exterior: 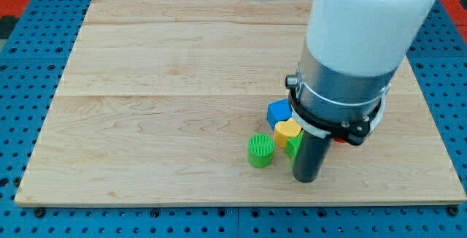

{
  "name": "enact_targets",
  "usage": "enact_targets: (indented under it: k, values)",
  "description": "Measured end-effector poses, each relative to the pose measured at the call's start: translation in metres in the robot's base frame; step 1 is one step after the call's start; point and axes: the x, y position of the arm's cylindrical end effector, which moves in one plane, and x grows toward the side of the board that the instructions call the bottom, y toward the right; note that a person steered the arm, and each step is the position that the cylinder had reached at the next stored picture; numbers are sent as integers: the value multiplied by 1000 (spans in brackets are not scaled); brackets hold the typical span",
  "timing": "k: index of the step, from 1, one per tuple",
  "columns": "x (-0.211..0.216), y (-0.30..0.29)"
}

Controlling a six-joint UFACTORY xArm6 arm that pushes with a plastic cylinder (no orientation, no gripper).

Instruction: Push the green circle closer to the yellow heart and blue cube

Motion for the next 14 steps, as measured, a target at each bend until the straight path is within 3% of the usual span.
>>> enact_targets:
  k: [3,6,10,14]
  values:
    - [6,12]
    - [15,-62]
    - [-34,-61]
    - [-56,-61]
